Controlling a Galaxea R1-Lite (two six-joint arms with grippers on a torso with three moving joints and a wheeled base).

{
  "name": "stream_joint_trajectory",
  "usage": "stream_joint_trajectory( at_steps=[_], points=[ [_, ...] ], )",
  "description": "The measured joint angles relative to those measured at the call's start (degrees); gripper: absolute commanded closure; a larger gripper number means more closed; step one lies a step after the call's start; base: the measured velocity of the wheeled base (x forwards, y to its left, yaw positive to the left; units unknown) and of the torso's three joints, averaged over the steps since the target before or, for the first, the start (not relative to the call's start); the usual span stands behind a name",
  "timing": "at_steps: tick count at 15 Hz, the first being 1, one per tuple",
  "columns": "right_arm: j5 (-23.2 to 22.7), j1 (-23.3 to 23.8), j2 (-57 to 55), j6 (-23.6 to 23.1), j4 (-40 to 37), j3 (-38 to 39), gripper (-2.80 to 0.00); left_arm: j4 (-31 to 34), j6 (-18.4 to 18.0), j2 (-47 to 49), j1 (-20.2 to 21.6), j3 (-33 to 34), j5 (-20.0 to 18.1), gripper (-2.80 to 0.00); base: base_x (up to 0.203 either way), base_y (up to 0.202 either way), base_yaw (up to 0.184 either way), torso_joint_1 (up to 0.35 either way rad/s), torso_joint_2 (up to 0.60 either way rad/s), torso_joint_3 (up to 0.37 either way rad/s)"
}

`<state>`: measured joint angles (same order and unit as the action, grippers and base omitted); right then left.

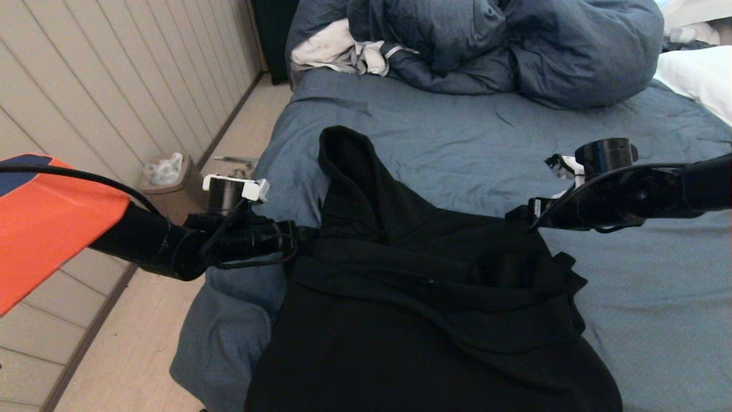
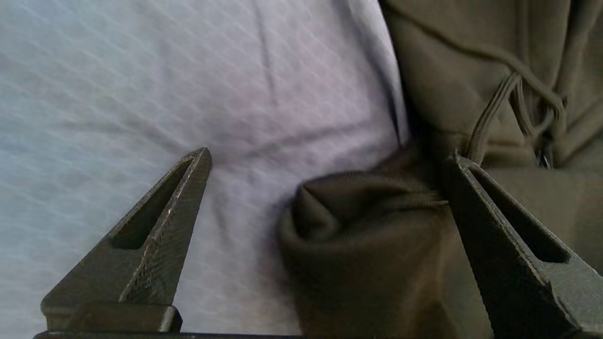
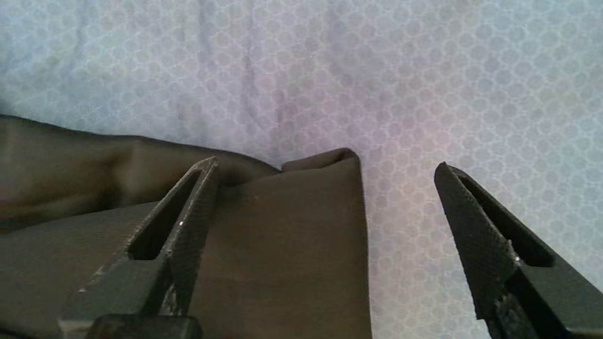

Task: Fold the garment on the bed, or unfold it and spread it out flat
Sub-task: Unfold the black sweatshirt

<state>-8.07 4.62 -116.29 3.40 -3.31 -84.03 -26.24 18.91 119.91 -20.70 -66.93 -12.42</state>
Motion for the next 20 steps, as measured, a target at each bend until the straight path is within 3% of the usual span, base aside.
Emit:
stream_joint_trajectory(
  at_steps=[10, 11, 12, 13, 20],
  points=[
    [-2.5, 0.1, -2.6, -0.1, 0.1, -0.2, -2.80, -1.0, -0.1, 3.1, -0.5, -2.9, -0.7, -2.80, 0.000, 0.000, 0.000, 0.000, 0.00, 0.000],
    [-2.5, 0.0, -2.8, -0.1, 0.1, 0.0, 0.00, -1.0, -0.1, 3.3, -0.5, -3.0, -0.7, -2.80, 0.000, 0.000, 0.000, 0.000, 0.00, 0.000],
    [-2.6, 0.0, -3.0, -0.1, 0.1, 0.2, 0.00, -1.1, -0.1, 3.5, -0.5, -2.9, -0.8, -2.80, 0.000, 0.000, 0.000, 0.000, 0.00, 0.000],
    [-2.6, -0.1, -3.0, 0.0, 0.0, 0.6, 0.00, -1.2, 0.0, 3.6, -0.5, -2.7, -0.8, 0.00, 0.000, 0.000, 0.000, 0.000, 0.00, 0.000],
    [-2.8, -0.7, -1.8, 0.5, -0.2, 1.3, 0.00, -1.0, 0.2, 2.9, -0.8, -2.0, -1.0, 0.00, 0.000, 0.000, 0.000, 0.000, 0.00, 0.000]
  ],
)
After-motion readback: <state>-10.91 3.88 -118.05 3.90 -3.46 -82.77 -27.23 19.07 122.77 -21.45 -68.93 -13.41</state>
